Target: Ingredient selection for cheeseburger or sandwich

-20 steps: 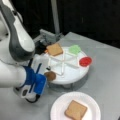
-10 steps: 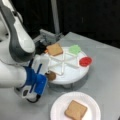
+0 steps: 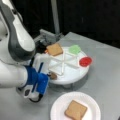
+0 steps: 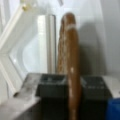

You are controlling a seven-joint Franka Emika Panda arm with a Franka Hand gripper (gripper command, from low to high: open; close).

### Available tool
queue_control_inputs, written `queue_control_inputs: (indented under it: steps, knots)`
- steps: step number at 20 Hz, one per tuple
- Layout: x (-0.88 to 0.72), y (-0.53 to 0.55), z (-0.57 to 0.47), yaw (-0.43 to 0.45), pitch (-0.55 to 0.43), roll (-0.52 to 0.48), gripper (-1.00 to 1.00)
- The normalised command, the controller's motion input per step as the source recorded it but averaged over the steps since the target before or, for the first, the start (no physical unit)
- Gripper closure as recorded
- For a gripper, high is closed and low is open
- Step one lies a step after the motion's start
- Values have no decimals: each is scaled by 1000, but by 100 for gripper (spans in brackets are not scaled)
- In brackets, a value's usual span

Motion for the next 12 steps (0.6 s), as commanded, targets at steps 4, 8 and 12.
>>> queue_control_inputs:
  steps: [4,8,12]
  knots:
    - [285,-230,93,37,158,151,100]
    - [247,-228,190,40,201,151,100]
    - [214,-234,171,54,203,144,100]
